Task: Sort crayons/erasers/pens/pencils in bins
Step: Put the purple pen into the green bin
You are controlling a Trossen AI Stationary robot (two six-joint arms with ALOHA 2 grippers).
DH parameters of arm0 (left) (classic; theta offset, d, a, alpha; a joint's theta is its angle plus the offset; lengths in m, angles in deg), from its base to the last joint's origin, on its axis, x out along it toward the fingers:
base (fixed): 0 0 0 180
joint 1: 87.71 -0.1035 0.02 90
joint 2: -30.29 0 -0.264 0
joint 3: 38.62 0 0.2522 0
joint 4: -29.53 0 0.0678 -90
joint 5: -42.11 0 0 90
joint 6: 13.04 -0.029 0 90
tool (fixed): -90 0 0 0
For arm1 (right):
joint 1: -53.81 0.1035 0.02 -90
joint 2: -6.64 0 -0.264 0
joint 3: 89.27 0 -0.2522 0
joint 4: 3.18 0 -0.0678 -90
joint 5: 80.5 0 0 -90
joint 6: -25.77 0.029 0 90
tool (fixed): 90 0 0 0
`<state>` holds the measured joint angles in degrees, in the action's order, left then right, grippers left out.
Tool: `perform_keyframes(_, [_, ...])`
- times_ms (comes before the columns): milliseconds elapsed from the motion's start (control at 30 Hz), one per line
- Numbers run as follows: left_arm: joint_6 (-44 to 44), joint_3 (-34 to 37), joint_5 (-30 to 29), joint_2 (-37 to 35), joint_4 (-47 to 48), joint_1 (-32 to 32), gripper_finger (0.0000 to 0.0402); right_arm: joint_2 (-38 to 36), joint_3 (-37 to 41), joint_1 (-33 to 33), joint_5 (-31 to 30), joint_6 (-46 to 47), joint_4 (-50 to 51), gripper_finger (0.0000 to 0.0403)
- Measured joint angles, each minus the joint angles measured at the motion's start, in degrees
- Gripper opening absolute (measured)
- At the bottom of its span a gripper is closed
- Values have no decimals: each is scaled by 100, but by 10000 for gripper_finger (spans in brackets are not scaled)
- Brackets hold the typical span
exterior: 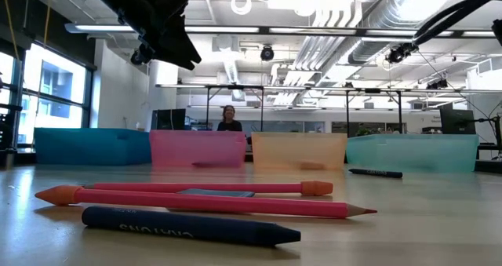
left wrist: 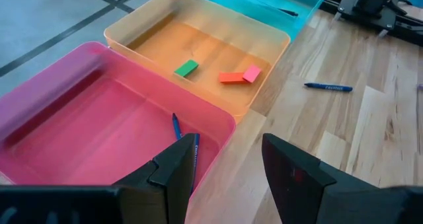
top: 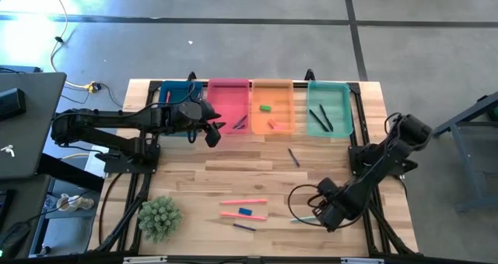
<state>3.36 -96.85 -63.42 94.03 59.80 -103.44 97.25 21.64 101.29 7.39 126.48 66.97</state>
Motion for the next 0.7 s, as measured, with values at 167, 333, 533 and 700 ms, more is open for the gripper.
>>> perform_keyframes(167, [-2, 0, 9, 0, 0, 2, 162, 213, 0, -3, 27, 149, -107, 186])
perform_keyframes(333, [-2, 0, 179, 0, 1, 1, 162, 494, 0, -3, 174, 304, -119, 186])
perform_keyframes(533, [-2, 0, 295, 0, 2, 2, 162, 769, 0, -21, 225, 538, -119, 184])
perform_keyframes(700, [12, 0, 295, 0, 2, 2, 162, 955, -11, -21, 444, 448, -203, 175])
